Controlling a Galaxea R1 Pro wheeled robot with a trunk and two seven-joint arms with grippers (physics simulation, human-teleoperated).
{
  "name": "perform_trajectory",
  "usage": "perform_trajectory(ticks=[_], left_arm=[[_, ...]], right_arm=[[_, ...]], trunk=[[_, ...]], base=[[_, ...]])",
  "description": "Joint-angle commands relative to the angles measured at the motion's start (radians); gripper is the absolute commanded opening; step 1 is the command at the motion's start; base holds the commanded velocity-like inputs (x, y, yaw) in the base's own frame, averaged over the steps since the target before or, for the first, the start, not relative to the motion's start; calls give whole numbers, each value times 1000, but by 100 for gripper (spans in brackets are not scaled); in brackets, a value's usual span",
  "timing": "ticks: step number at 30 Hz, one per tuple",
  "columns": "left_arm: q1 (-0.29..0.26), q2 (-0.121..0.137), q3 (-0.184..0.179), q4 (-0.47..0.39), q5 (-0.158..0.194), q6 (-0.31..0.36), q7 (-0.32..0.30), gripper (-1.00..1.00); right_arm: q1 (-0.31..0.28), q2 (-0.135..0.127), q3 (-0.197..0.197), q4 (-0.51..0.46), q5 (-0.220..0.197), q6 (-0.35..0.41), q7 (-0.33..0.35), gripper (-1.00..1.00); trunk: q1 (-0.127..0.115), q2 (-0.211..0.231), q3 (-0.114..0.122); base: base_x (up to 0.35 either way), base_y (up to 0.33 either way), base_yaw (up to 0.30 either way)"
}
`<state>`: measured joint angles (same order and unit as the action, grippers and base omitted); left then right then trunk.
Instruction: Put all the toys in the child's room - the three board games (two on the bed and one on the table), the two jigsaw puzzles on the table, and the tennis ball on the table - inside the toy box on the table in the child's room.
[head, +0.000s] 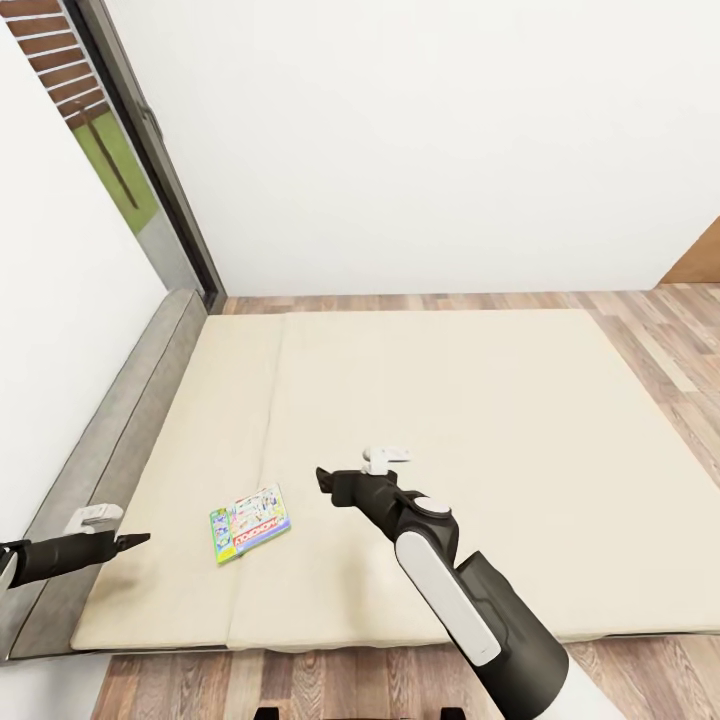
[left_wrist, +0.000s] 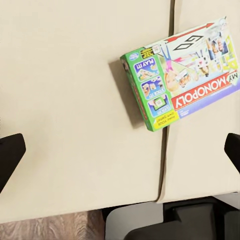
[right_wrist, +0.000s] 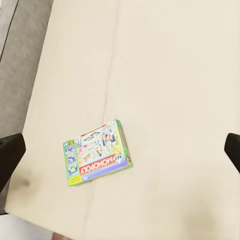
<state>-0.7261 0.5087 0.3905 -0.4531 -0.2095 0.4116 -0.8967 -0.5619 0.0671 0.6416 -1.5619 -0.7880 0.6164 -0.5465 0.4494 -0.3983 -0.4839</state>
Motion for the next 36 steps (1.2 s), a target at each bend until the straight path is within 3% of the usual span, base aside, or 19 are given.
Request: perform_trajectory(ticks=[1, 21, 26, 31, 32, 36], left_arm=[[-1, -1, 8, -1, -8, 9, -9, 100], [-1, -2, 12, -1, -7, 21, -13, 100], [-2, -6, 11, -2, -7, 22, -13, 100], [-6, -18, 11, -3, -7, 22, -14, 100], [-7, -19, 11, -3, -7, 22, -16, 100], [-8, -21, 11, -4, -7, 23, -18, 100]], right_arm=[[-1, 0, 1, -1, -10, 1, -10, 100], [-1, 2, -1, -13, -10, 32, -10, 100], [-1, 1, -26, -14, -27, 40, -9, 100], [-7, 4, -89, -13, -137, 90, -9, 100], [-9, 5, -117, -13, -181, 117, -9, 100], [-24, 6, -188, -13, -268, 172, -12, 100]], trunk=[[1, -2, -2], [1, -2, -17], [1, -2, -25], [1, -2, -33], [1, -2, -34], [1, -2, -41]], base=[[0, 0, 0], [0, 0, 19], [0, 0, 69], [0, 0, 70], [0, 0, 72], [0, 0, 73]])
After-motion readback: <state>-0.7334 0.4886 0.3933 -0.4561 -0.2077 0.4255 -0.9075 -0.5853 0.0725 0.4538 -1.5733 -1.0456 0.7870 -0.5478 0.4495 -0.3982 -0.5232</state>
